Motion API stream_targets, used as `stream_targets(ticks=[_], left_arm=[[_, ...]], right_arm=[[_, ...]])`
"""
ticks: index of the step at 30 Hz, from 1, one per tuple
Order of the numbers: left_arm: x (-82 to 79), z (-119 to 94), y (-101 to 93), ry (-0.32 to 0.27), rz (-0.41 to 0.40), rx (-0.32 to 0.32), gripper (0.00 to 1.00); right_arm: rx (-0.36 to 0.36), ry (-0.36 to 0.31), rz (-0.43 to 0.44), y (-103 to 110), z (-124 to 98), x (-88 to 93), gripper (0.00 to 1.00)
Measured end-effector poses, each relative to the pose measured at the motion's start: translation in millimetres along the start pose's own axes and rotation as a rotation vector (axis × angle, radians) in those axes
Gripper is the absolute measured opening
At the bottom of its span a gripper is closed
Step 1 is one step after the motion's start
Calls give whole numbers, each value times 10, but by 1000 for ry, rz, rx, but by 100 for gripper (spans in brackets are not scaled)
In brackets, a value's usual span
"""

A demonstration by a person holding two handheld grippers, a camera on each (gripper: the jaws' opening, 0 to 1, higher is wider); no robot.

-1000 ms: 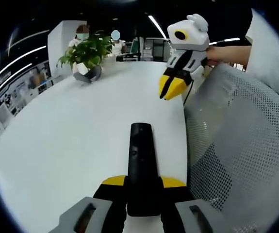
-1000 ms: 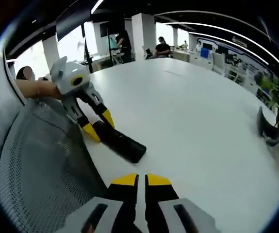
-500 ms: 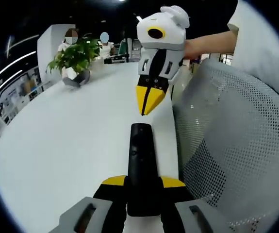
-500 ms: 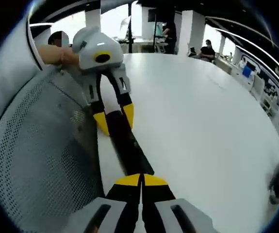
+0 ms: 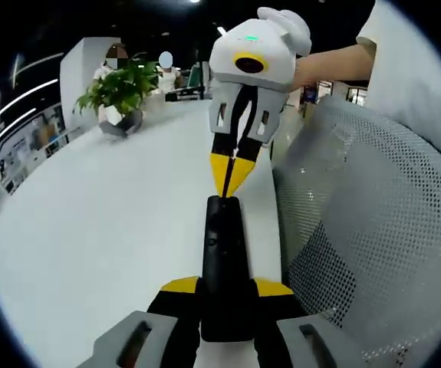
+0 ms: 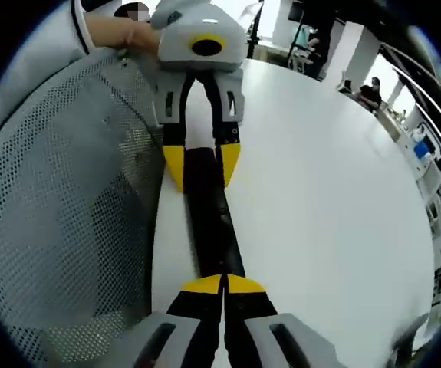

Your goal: Press the specified remote control buttons in sequence, fully releasing each button before pressing the next.

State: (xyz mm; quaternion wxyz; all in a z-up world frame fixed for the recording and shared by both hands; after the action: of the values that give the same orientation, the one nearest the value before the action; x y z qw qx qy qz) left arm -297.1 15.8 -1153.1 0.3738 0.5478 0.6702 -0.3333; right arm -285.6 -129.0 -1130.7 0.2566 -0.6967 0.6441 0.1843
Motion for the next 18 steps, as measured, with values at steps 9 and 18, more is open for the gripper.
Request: stream_targets(ticks=[9, 18], left_arm=[[14, -93, -5, 85, 17, -46, 25], [18, -88, 16, 59, 50, -8, 23]], right_arm=[[41, 55, 257, -39, 5, -26, 0], [21, -36, 226, 38, -76, 24, 0]])
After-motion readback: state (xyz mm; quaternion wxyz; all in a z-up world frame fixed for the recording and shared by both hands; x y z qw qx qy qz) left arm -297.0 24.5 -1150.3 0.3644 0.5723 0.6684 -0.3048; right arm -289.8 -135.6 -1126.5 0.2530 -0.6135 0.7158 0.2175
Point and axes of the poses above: the point that each gripper's makers call its tool centre point, and the gripper's own axes: z roughly forward along the fingers, y roughly to its left, x roughly out of its underside, the point moved 6 cm from there along -z, roughly backward along the fingers, and after that the axes turned 11 degrees about -y, right-handed, at the moved point
